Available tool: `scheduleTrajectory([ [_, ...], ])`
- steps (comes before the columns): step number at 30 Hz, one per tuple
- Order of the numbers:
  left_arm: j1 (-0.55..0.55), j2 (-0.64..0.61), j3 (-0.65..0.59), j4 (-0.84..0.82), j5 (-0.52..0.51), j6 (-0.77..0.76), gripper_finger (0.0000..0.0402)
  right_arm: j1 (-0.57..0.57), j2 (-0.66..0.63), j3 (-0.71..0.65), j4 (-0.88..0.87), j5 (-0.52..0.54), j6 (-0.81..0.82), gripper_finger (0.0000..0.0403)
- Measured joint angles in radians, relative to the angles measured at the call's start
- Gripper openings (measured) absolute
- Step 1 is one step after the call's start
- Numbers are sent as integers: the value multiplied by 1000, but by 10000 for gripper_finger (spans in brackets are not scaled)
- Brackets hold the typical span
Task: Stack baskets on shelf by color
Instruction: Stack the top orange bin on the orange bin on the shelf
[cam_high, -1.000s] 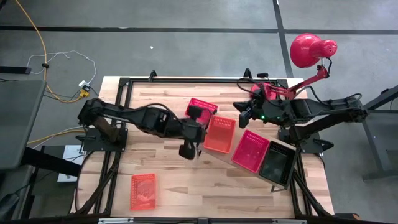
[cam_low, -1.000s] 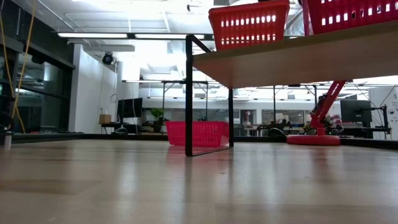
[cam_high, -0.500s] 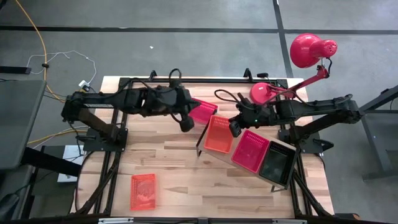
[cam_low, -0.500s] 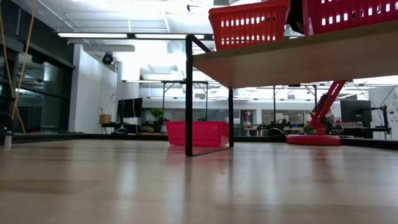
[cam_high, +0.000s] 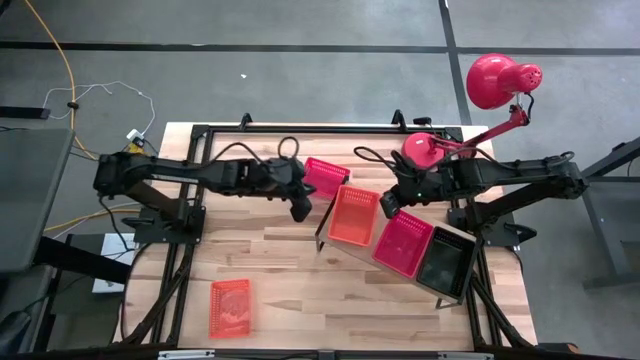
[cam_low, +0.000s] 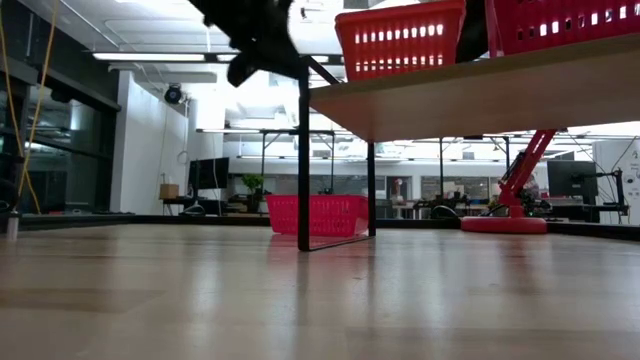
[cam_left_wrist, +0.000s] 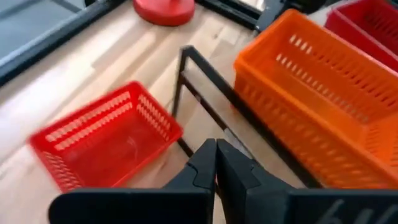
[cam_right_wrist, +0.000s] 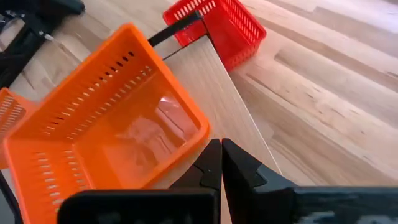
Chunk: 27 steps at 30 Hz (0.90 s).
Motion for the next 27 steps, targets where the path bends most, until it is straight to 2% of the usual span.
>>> scheduleTrajectory([
  [11, 0, 158, 86, 72, 19, -8, 0, 0, -2, 0, -13, 20, 3, 0],
  [19, 8, 190, 105, 153, -5, -2, 0, 0, 13, 0, -30, -33, 3, 0],
  [27, 33, 190, 105, 155, -1, 18, 0, 0, 25, 0, -28, -27, 1, 0],
])
